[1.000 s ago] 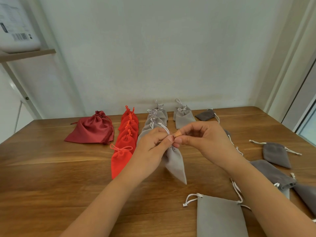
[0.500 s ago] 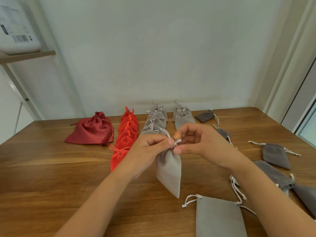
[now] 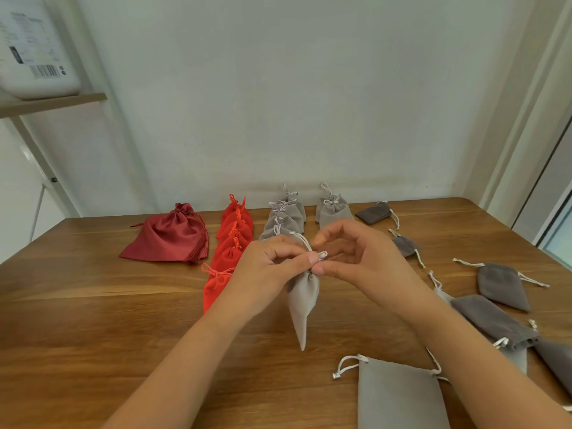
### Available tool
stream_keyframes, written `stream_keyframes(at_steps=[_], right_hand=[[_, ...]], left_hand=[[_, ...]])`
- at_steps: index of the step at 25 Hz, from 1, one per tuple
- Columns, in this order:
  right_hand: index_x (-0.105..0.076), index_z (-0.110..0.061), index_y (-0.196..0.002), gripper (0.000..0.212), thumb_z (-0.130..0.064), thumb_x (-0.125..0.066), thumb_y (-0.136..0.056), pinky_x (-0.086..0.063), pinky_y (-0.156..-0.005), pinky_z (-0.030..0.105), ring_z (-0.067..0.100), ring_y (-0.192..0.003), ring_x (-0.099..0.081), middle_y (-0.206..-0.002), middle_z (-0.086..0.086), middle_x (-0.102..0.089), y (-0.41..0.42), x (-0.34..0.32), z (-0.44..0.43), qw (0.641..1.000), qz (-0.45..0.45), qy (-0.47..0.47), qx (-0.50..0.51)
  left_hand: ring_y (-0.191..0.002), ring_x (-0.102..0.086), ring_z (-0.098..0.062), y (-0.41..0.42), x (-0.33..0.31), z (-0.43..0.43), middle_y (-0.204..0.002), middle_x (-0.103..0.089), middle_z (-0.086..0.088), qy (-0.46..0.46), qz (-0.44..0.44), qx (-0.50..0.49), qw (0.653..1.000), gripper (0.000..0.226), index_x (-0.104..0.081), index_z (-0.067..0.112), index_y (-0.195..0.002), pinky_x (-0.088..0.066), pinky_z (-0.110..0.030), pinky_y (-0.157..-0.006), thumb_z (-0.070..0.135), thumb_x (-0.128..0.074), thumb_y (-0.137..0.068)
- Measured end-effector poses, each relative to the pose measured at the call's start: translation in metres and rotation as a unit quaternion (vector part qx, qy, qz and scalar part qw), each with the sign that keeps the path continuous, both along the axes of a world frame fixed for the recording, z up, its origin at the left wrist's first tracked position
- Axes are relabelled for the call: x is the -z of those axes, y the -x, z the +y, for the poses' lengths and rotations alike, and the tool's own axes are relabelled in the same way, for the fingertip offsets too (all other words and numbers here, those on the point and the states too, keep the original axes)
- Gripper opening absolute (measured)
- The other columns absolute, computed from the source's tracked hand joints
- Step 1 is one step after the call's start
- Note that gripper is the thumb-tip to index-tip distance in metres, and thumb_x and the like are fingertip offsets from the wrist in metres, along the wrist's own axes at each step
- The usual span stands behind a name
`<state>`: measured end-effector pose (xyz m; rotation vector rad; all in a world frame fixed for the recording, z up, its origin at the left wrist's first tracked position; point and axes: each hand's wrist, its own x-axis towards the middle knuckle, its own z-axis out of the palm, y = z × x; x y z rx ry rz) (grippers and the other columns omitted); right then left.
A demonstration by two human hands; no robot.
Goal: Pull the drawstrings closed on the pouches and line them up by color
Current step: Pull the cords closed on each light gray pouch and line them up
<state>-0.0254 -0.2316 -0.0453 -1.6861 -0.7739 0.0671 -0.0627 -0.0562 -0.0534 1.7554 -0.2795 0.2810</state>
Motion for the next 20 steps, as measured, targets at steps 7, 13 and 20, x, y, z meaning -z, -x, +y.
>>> stream_keyframes(at_steps=[7, 13, 20], right_hand=[[-0.072, -0.017, -0.107, 0.03, -0.01, -0.074, -0.078, -0.055, -0.082, 0.023, 0.001, -0.094, -0.066, -0.101, -0.006, -0.072, -0.003, 0.007, 0.003, 0.978, -0.189, 0.068, 0.062], [-0.076, -0.02, -0.096, 0.022, -0.012, -0.077, -0.076, -0.052, -0.074, 0.011, 0.0, -0.085, -0.065, -0.084, -0.01, -0.072, -0.004, 0.008, 0.002, 0.966, -0.224, 0.089, 0.09], [-0.077, -0.013, -0.092, 0.02, -0.02, -0.073, -0.073, -0.05, -0.072, 0.01, 0.004, -0.081, -0.063, -0.08, -0.003, -0.074, -0.009, 0.018, 0.008, 0.918, -0.358, 0.071, 0.157]], left_hand=[[-0.085, -0.061, -0.03, -0.002, 0.005, 0.002, -0.087, -0.067, -0.021, -0.036, -0.002, -0.021, 0.999, 0.014, -0.077, 0.007, -0.082, -0.046, -0.041, -0.081, 0.015, -0.066, -0.086], [-0.077, -0.061, -0.008, -0.002, 0.004, 0.002, -0.073, -0.07, 0.0, -0.033, 0.046, -0.021, 0.998, 0.008, -0.078, 0.01, -0.079, -0.047, -0.024, -0.075, 0.011, -0.07, -0.081], [-0.078, -0.064, -0.013, -0.001, 0.004, -0.002, -0.08, -0.071, -0.01, 0.113, 0.166, -0.042, 0.979, 0.018, -0.075, 0.002, -0.079, -0.048, -0.022, -0.076, 0.02, -0.072, -0.075]])
